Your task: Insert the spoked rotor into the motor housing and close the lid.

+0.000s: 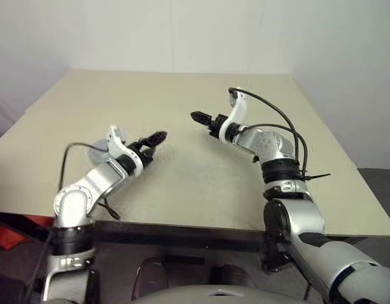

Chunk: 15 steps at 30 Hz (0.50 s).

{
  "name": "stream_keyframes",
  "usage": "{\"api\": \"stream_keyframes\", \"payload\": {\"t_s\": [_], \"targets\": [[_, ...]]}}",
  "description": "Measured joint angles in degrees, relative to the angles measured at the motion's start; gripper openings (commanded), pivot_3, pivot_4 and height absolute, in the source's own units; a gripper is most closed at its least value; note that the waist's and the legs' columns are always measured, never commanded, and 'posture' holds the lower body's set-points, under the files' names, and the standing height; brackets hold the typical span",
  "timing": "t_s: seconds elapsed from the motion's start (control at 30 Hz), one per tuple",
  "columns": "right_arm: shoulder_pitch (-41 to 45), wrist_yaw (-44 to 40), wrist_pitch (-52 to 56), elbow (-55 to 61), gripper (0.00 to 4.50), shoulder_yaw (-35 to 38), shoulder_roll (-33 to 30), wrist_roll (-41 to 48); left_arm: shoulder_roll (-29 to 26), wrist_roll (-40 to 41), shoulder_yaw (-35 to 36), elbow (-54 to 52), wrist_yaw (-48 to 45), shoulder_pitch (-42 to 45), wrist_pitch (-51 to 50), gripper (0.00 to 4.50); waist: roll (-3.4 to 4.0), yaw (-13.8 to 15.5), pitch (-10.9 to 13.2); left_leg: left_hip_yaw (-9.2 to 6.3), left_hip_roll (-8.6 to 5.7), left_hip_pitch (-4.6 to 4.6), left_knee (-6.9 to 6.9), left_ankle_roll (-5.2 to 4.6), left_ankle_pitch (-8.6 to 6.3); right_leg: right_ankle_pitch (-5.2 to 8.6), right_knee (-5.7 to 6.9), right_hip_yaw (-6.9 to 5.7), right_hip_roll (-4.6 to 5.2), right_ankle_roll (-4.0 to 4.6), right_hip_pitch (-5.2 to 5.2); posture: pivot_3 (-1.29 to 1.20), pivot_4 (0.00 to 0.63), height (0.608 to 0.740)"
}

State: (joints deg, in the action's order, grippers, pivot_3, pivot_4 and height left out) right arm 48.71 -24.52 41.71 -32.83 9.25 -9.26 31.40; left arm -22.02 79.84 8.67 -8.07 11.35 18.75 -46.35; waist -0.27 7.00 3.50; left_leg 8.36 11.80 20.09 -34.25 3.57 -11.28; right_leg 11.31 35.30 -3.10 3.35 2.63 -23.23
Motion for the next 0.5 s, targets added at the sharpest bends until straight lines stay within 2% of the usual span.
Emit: {"api": "stream_keyframes", "payload": {"t_s": [0.1,0.23,0.4,0.5], "targets": [[-2.67,-11.4,-3.16,-0.07,4.41,-4.45,-7.45,-3.02,-5.56,-12.17,-7.16,-1.51,-13.84,-1.67,1.92,4.42,0.03,0.29,0.02,-0.01,0.01,0.09,-0.01,-0.25,-0.15,0.01,-0.02,-0.01,-0.01,-0.01,0.0,0.0,0.0,0.74],[-5.33,-26.02,-3.64,1.24,4.41,-6.66,-16.16,-4.12,-9.35,-24.0,-11.62,-1.54,-26.33,-3.32,5.73,4.42,0.07,0.11,0.05,0.0,0.05,0.08,0.01,-0.33,-0.19,0.05,0.01,-0.02,-0.05,0.22,-0.02,0.0,0.0,0.74],[-12.84,-45.22,-6.32,8.4,4.41,-12.05,-24.99,-4.67,-9.72,-33.18,-13.66,-1.13,-35.67,-4.26,10.28,4.42,0.1,0.14,0.06,0.06,0.07,0.03,-0.03,-0.36,-0.2,0.02,0.03,-0.01,-0.03,0.38,0.08,0.0,0.0,0.74],[-14.28,-51.19,-8.18,9.25,4.41,-14.08,-27.61,-5.84,-8.91,-35.56,-13.63,-1.11,-38.82,-4.28,11.4,4.42,0.12,-0.09,0.05,0.13,0.09,-0.11,-0.06,-0.36,-0.19,0.05,0.04,0.0,-0.03,0.33,0.23,0.0,0.0,0.74]]}}
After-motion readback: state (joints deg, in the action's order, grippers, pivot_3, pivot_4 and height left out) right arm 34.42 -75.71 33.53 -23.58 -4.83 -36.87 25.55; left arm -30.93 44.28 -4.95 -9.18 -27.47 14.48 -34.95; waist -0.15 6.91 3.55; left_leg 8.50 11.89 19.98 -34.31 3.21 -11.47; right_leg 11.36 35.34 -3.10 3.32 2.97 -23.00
